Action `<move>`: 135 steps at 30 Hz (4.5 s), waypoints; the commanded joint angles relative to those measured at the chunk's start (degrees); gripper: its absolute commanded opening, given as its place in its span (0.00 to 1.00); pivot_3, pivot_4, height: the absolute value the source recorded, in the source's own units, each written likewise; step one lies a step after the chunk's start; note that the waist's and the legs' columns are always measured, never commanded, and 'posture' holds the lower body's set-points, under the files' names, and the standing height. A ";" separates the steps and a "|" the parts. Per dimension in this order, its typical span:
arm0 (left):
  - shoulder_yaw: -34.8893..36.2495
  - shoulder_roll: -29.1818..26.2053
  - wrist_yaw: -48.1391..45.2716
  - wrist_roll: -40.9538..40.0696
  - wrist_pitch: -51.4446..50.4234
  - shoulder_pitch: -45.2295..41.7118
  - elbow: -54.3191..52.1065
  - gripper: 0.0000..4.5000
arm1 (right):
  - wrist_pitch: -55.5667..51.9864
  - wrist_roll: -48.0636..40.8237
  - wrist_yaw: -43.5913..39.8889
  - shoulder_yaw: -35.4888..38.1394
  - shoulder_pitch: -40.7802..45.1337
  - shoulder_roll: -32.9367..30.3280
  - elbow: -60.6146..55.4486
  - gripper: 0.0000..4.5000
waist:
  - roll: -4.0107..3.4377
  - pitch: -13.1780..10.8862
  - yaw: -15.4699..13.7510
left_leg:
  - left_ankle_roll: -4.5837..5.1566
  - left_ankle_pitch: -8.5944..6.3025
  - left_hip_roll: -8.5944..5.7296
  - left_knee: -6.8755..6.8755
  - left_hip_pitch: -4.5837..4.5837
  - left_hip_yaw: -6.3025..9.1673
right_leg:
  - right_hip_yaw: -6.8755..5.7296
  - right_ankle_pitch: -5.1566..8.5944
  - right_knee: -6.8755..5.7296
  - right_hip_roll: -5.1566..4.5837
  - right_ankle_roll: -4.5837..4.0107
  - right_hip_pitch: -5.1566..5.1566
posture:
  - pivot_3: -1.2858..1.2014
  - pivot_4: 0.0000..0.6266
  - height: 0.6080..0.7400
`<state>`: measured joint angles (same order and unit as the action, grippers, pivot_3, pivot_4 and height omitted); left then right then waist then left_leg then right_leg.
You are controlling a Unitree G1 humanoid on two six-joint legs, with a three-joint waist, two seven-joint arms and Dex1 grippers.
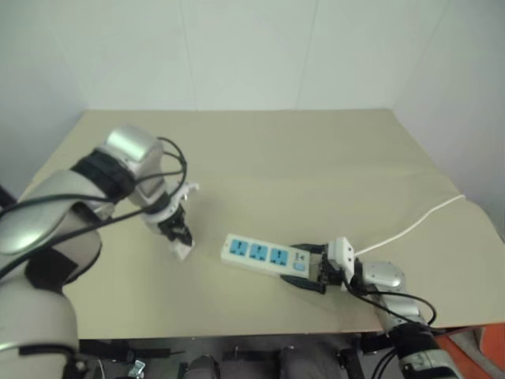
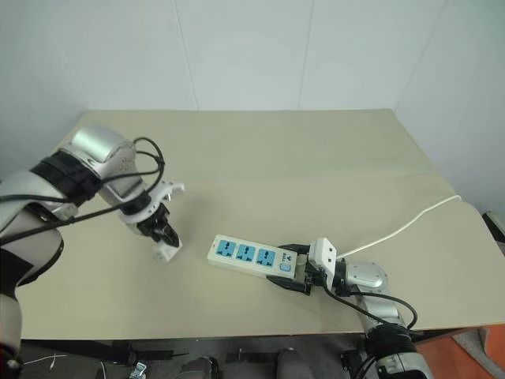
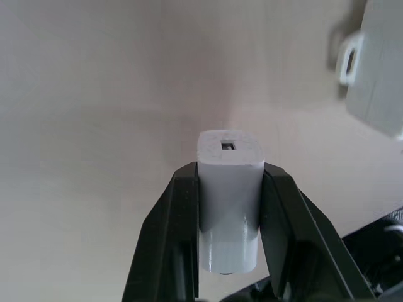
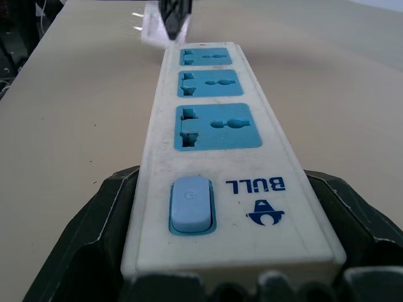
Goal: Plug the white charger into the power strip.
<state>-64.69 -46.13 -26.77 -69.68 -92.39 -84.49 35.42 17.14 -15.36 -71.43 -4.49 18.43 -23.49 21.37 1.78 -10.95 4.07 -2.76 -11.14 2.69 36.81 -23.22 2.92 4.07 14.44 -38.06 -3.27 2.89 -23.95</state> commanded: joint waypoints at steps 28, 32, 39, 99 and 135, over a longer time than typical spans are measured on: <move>21.97 -8.83 49.68 -23.83 -0.11 17.24 -23.06 0.29 | -2.03 -0.22 0.21 -0.79 -2.24 -0.64 -1.33 0.78 | 0.14 0.10 -0.76 | -0.01 0.00 -0.01 0.02 0.14 -0.03 | 0.00 -0.01 0.08 -0.03 -0.05 0.18 | 0.52 0.24 1.00; 21.72 -9.70 50.90 -27.43 -0.11 17.75 -22.98 0.57 | -1.95 -0.13 0.09 -0.72 -1.84 -0.69 -0.90 0.78 | 0.15 0.10 -0.81 | -0.01 -0.01 -0.01 0.01 0.30 -0.03 | -0.01 0.01 0.09 -0.03 -0.06 0.36 | 0.52 0.24 1.00; 22.00 -9.28 53.85 -30.36 -0.11 16.76 -20.12 0.99 | -1.86 -0.04 -0.25 -0.82 -1.07 -0.61 -0.14 0.78 | 0.18 0.12 -0.81 | -0.01 0.00 -0.01 0.01 0.41 -0.03 | -0.01 0.01 0.13 -0.04 -0.06 0.50 | 0.52 0.24 1.00; 18.68 -1.97 12.80 6.47 -0.11 7.23 -12.76 0.23 | -0.85 1.63 2.77 -1.59 -0.64 -0.27 1.65 0.78 | 0.21 0.13 -0.04 | -0.03 -0.02 -0.02 -0.03 0.40 -0.03 | -0.03 0.03 0.42 -0.03 -0.02 0.62 | 0.52 0.24 1.00; 62.08 19.50 -9.86 37.29 61.85 45.03 -45.03 0.23 | 2.10 3.45 -0.41 -3.67 8.08 2.09 11.74 0.78 | 0.26 0.17 0.49 | -0.04 -0.01 0.03 -0.07 1.10 -0.09 | 0.04 -0.04 0.49 0.02 -0.07 1.32 | 0.52 0.24 1.00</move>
<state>-2.01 -26.55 -33.92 -32.86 -32.55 -38.76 -8.30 18.81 -13.78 -72.54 -6.72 26.07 -22.30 32.18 2.04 -10.78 4.56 -2.80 -11.15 2.72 36.74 -22.10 2.83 4.12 14.41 -37.57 -3.25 2.82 -22.62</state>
